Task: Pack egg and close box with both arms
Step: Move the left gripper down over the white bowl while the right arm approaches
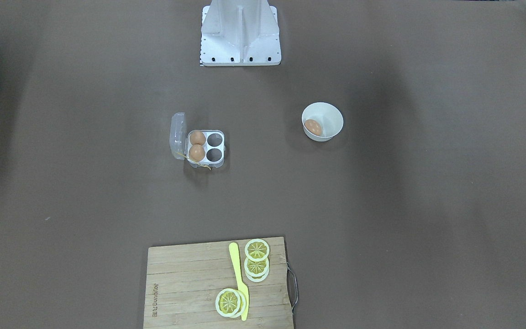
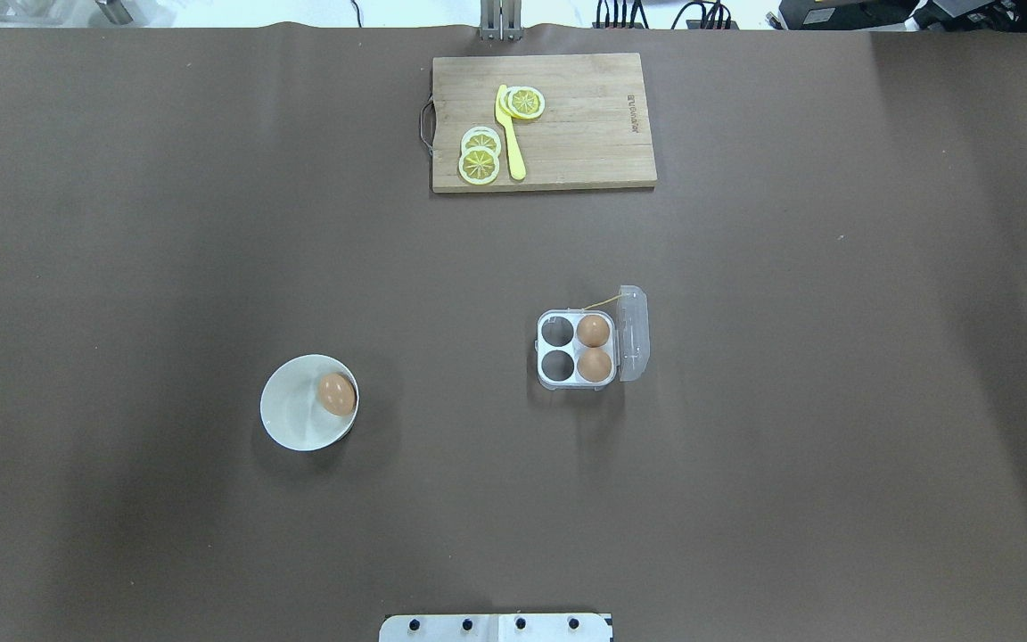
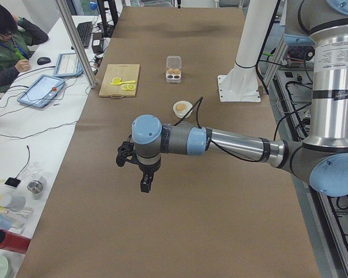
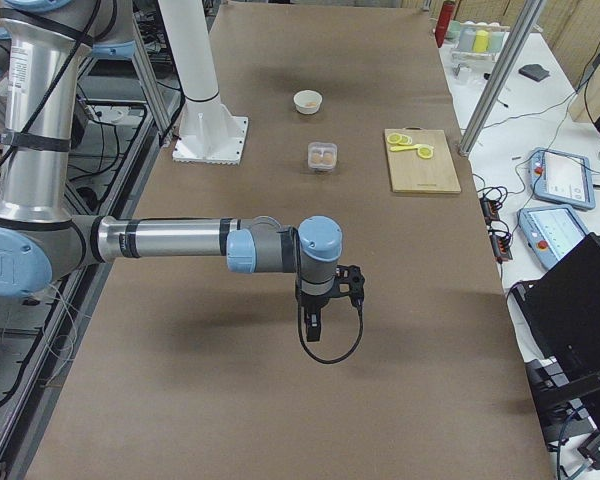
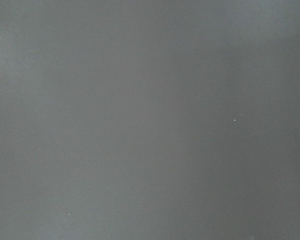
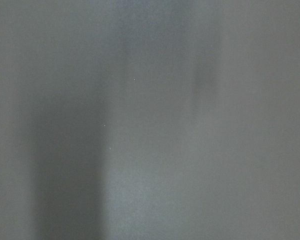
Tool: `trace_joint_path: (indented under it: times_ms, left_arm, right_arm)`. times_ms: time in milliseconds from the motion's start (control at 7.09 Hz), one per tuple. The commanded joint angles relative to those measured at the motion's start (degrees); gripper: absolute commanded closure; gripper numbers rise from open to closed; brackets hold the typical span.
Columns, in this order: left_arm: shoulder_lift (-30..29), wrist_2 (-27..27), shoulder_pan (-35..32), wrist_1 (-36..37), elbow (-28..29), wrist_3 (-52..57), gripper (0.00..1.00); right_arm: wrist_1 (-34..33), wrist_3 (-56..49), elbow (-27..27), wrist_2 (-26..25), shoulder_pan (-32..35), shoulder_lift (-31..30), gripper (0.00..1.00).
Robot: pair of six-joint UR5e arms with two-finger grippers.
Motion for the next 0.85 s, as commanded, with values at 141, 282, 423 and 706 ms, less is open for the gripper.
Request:
trace_joint_path:
  times_ms: [141,282,423,706]
  left_arm:
    - [-0.3,0.0,0.1,0.0,-0.3,0.0,0.02]
    - [-0.5,0.0,0.1,-0.1,-0.8,0.0,0.02]
    - [-0.5,0.0,0.0,-0.1,-1.3,0.1,0.02]
    - [-1.5,0.0,0.0,-2.1,-1.7,0.0,0.02]
  right_arm:
    - [0.0,-0.1,0.4,0.0,0.0,0.0,0.0]
    - [-0.1,-0.3,2.4,0.0,0.0,0.0,0.0]
    - [-0.3,-0.2,3.7,0.0,0.0,-0.1,0.0]
    - [0.1,0.4,4.6,0.0,0.0,0.0,0.0]
